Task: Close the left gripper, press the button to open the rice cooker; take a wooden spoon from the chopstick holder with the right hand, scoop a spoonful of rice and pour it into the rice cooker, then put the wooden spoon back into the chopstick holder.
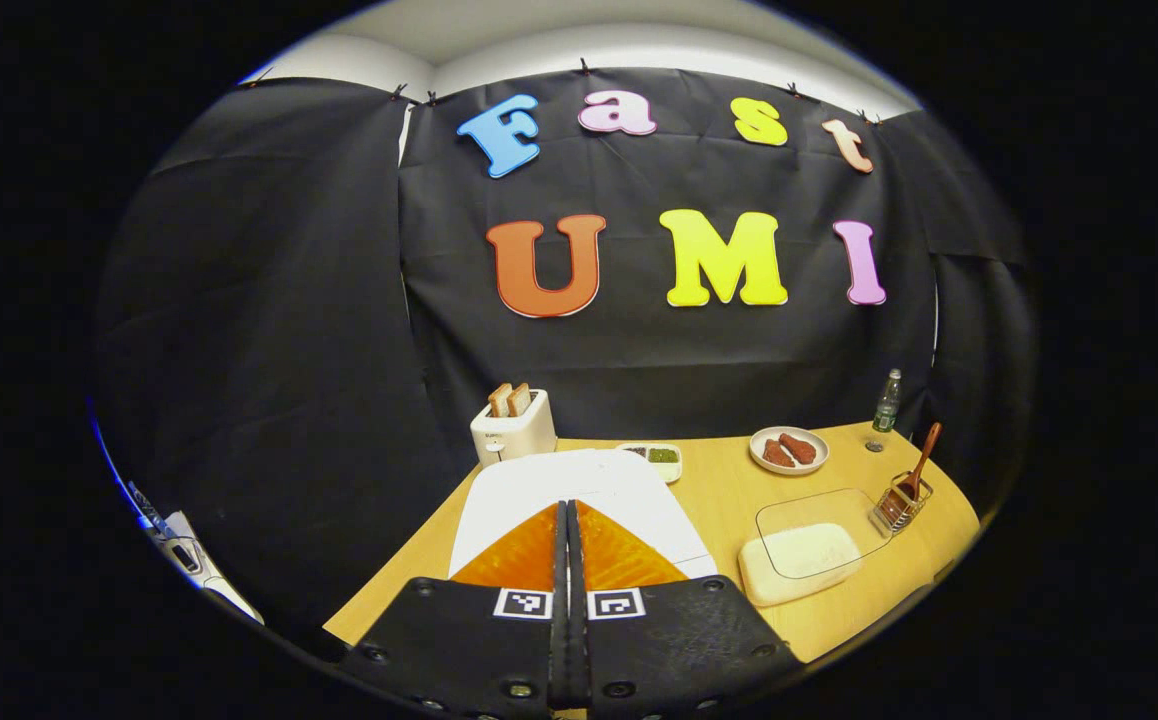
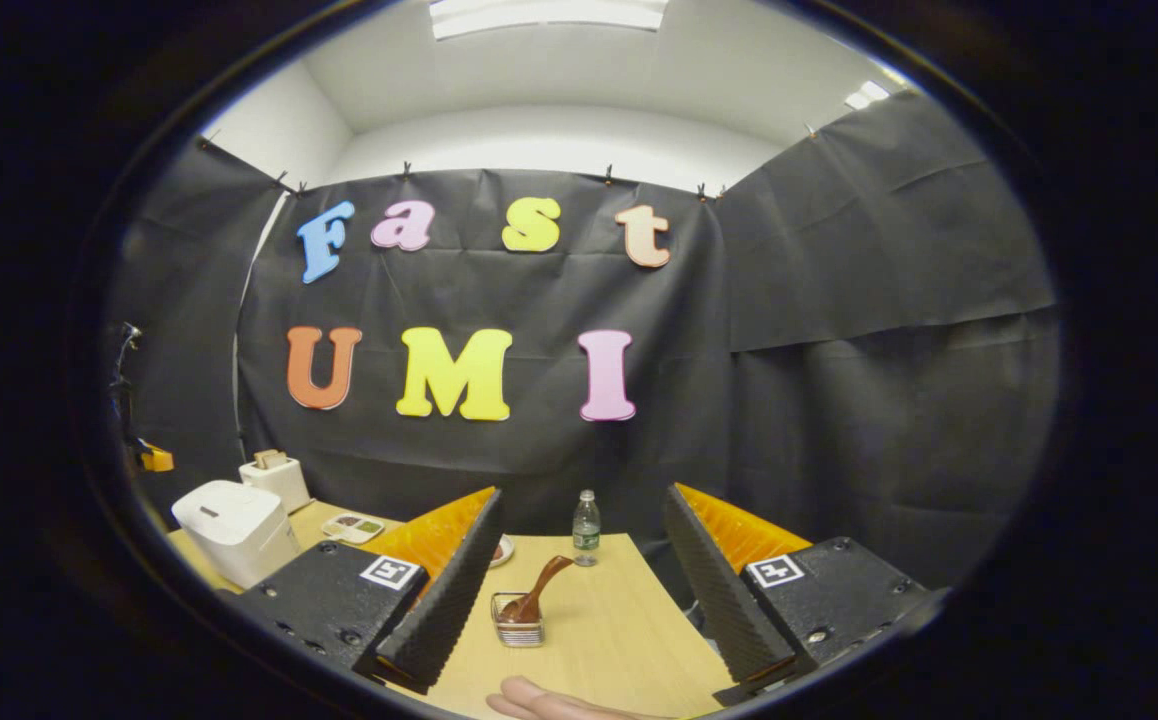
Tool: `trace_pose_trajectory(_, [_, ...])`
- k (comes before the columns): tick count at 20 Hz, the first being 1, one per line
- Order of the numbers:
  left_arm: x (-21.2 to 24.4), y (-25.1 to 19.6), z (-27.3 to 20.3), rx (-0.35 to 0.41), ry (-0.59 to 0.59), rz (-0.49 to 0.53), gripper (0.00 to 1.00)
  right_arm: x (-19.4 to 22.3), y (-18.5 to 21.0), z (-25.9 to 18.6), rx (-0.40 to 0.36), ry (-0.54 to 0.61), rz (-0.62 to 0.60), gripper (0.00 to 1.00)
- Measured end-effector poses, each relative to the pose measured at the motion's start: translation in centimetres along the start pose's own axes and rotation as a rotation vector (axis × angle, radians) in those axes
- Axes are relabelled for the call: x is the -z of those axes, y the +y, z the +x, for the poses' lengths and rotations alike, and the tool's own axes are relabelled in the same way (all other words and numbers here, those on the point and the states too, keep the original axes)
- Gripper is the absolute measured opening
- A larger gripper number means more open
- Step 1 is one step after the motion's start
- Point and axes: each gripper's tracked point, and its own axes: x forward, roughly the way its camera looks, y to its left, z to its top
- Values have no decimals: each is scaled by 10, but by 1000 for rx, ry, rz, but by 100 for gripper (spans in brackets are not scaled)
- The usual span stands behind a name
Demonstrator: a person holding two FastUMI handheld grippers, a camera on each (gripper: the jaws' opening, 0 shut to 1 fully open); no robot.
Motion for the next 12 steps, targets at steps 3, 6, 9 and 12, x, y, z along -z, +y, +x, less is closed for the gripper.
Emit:
trace_pose_trajectory(3, [20,-3,19,-4,90,2,0,9,-2,5,2,12,2,100])
trace_pose_trajectory(6, [34,-1,32,-26,132,22,0,18,-3,10,-5,30,6,100])
trace_pose_trajectory(9, [37,-4,44,-35,121,-31,0,29,-10,18,10,47,9,100])
trace_pose_trajectory(12, [47,-9,59,-30,140,-47,0,43,-16,26,22,70,25,100])
